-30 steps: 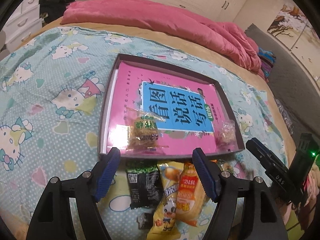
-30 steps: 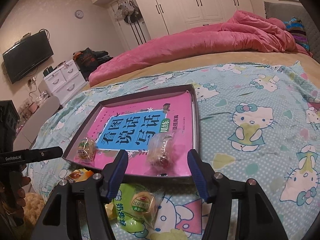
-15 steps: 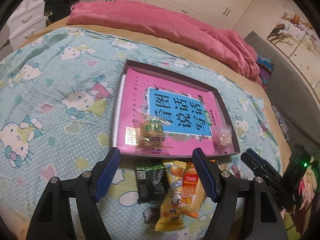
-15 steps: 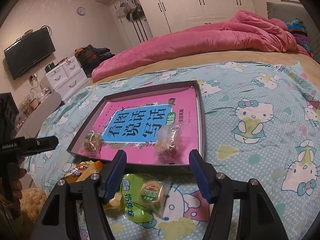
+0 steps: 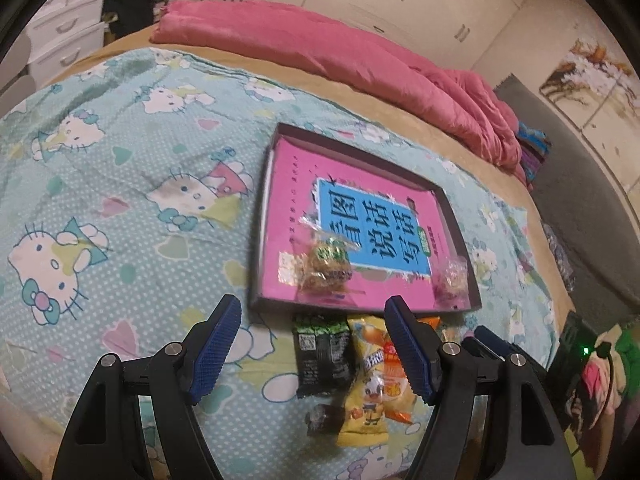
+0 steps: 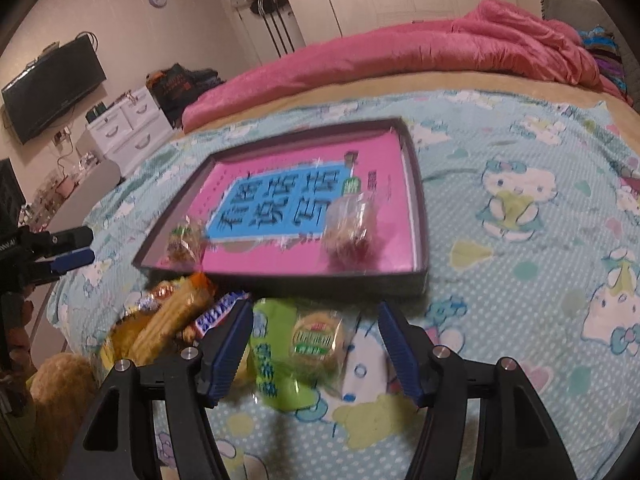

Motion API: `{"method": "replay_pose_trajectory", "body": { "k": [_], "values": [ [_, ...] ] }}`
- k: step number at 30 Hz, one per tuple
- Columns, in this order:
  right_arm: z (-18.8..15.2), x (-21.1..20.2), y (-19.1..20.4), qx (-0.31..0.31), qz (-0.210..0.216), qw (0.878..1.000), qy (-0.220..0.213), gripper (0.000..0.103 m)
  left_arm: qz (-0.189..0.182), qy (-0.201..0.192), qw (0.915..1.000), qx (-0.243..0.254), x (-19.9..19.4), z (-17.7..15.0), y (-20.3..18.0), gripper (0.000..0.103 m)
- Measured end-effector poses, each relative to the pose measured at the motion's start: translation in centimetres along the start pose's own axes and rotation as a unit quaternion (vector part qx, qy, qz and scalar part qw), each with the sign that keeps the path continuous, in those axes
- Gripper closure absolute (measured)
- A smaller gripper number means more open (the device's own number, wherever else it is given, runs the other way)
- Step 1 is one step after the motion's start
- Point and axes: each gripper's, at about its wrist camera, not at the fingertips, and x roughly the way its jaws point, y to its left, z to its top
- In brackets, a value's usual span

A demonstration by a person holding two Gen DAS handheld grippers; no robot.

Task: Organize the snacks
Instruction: 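Grasp the round cake with right tool while left grasps the yellow panda bar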

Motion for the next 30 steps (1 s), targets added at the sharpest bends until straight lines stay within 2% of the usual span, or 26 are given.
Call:
{"method": "replay_pose_trajectory", "body": {
  "k": [3,13,17,24,30],
  "values": [
    [-0.5,0.6,0.3,-0.005,-0.002,1.0,0.018,0.038,-0.002,0.012,0.9998,0.015,0.5,-0.5,-0.9,0.028],
    [-1.0,1.2,0.0,-0.009,-0.022,0.999,0.029,0.038,-0.009,0.055,0.9975,0.045,2.8,-2.5,-3.0,0.028],
    [-1.1,1.6,0.0,-0.014,-0.028,0.999,0.035,0.038,0.005,0.066,0.9954,0.069,3.5,-3.2,-3.9,0.029],
    [-1.2,1.6,0.0,-0.017,-0.03,0.999,0.034,0.038,0.015,0.081,0.9938,0.074,4.2,-3.8,-4.0,0.06],
    [-1.1,2.2,-0.1,-0.016,-0.033,0.999,0.04,0.043,0.019,0.09,0.9912,0.096,4.6,-4.3,-4.8,0.068]
  ]
}}
